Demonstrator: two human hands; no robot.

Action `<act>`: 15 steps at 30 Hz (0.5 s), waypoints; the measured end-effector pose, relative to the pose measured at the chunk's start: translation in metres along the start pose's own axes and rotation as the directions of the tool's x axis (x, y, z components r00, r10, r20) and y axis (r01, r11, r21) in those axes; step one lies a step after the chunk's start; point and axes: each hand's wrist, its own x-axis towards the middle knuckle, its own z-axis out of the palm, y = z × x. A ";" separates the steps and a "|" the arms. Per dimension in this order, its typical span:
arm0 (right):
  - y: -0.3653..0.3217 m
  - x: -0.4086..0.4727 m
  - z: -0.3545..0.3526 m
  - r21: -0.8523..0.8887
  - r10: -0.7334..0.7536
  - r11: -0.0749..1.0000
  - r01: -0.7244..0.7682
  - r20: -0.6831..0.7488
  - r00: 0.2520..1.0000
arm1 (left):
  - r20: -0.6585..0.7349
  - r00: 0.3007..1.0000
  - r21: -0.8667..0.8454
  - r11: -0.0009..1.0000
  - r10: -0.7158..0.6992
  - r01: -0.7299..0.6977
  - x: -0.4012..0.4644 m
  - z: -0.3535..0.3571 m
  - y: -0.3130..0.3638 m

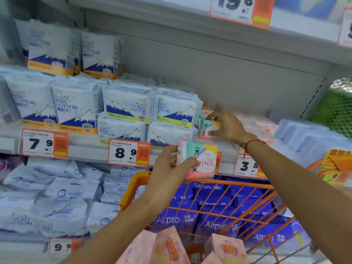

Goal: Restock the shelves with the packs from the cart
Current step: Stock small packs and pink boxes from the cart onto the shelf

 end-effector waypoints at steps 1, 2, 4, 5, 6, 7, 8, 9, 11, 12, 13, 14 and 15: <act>-0.001 0.001 0.000 -0.002 -0.004 1.000 0.004 -0.009 1.000 | 0.000 1.000 -0.003 1.000 -0.001 0.001 0.001 0.000 -0.001; -0.003 0.002 0.000 -0.001 -0.008 1.000 0.007 -0.019 1.000 | 0.000 1.000 0.002 1.000 -0.003 0.003 0.001 -0.001 -0.002; -0.005 0.003 0.002 0.000 -0.003 1.000 0.003 -0.029 1.000 | 0.002 1.000 0.018 1.000 -0.009 0.009 0.002 -0.001 -0.004; -0.005 0.003 0.003 -0.004 0.001 1.000 -0.001 -0.031 1.000 | 0.000 1.000 0.019 1.000 -0.012 0.012 0.002 0.000 -0.005; -0.005 0.003 0.004 -0.009 -0.002 1.000 0.002 -0.036 0.999 | -0.002 1.000 0.020 1.000 -0.015 0.015 0.002 0.000 -0.005; -0.006 0.003 0.005 -0.010 -0.002 1.000 0.002 -0.031 1.000 | 0.001 1.000 0.022 1.000 -0.018 0.018 0.002 0.000 -0.006; -0.007 0.003 0.005 -0.016 -0.003 1.000 0.002 -0.022 1.000 | 0.005 1.000 0.027 0.999 -0.022 0.022 0.002 0.001 -0.005; -0.007 0.003 0.005 -0.025 0.007 1.000 -0.007 0.008 1.000 | 0.009 1.000 0.028 0.999 -0.023 0.022 0.002 0.001 -0.006; -0.009 0.005 0.000 -0.030 0.052 0.998 -0.049 0.095 0.994 | 0.015 1.000 0.020 0.999 -0.026 0.025 0.003 0.000 -0.006; -0.009 0.005 -0.003 -0.011 0.068 0.998 -0.068 0.135 0.988 | 0.018 0.999 0.012 0.999 -0.032 0.031 0.004 0.000 -0.006; -0.010 0.004 -0.007 0.021 0.082 0.996 -0.087 0.163 0.983 | 0.017 0.999 0.003 0.999 -0.032 0.032 0.005 -0.001 -0.006; -0.011 0.003 -0.013 0.049 0.092 0.994 -0.101 0.166 0.982 | 0.013 0.999 -0.007 0.999 -0.033 0.033 0.005 -0.002 -0.004; -0.010 0.003 -0.018 0.071 0.113 0.990 -0.124 0.148 0.983 | 0.010 0.999 -0.016 0.999 -0.034 0.034 0.006 -0.002 -0.004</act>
